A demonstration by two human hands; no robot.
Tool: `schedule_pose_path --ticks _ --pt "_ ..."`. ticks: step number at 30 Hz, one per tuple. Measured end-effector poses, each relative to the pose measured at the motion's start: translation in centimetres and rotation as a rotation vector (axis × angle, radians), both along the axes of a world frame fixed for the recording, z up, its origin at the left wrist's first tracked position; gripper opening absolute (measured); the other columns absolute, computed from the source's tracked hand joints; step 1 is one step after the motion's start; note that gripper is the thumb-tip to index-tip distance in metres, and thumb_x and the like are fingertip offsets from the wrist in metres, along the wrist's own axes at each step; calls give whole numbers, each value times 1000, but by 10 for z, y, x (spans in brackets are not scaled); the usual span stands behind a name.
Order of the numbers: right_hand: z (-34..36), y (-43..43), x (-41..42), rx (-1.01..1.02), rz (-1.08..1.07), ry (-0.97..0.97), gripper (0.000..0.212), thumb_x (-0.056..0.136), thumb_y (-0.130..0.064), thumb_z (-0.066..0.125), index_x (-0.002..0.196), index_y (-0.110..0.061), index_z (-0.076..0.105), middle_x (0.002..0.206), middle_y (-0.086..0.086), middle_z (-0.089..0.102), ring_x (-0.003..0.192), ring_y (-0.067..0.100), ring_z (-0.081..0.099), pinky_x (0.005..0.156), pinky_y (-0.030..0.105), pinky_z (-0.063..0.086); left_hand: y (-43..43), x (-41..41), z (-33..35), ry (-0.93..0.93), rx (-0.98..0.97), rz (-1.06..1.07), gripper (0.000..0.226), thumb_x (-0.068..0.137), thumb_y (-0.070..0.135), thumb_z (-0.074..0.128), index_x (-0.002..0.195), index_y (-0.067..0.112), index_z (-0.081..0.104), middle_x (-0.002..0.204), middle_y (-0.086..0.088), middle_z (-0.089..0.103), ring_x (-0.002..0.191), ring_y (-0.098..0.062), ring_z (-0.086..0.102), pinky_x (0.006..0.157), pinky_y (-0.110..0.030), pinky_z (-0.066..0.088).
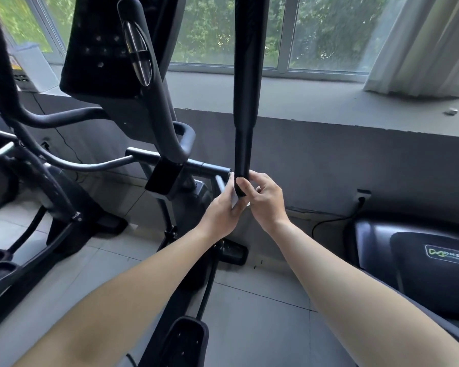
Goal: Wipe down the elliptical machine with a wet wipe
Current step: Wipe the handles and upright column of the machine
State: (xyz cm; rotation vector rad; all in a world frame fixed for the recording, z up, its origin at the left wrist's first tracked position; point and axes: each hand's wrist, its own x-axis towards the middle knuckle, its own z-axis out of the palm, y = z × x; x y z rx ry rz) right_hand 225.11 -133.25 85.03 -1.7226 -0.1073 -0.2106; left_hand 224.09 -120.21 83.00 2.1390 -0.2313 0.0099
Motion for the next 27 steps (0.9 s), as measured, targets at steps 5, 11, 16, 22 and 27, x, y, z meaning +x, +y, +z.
schedule_pose_path --ticks 5,11,16,22,27 --pt "0 -6 0 -16 11 -36 18 95 -37 70 112 -38 77 89 -9 61 61 4 46 67 18 43 0 -11 17 -79 -309 106 62 105 2 37 160 26 27 143 32 41 134 21 35 112 -5 24" --pt "9 -13 0 -56 101 6 16 95 -41 69 110 -44 77 99 -8 66 70 11 51 73 23 46 3 1 8 -18 -296 95 42 106 46 45 147 38 53 112 22 67 105 5 59 102 -20 41" --pt "27 -23 1 -34 127 -21 22 98 -50 61 118 -49 72 115 -16 68 103 4 63 94 27 48 5 -4 47 -109 -358 87 37 107 33 53 142 25 61 122 11 71 106 6 64 94 -8 44" --pt "49 -13 7 70 92 -103 34 100 -56 54 116 -35 76 116 -9 73 114 5 65 105 33 49 -16 6 91 -321 -413 214 40 107 37 52 144 26 57 136 14 64 128 -1 58 109 -18 42" --pt "38 -12 2 44 49 -22 30 103 -52 52 85 -49 76 87 -24 70 83 -5 63 82 24 47 -18 -3 59 -214 -420 90 50 109 26 42 158 22 35 160 14 37 148 5 28 126 -31 21"
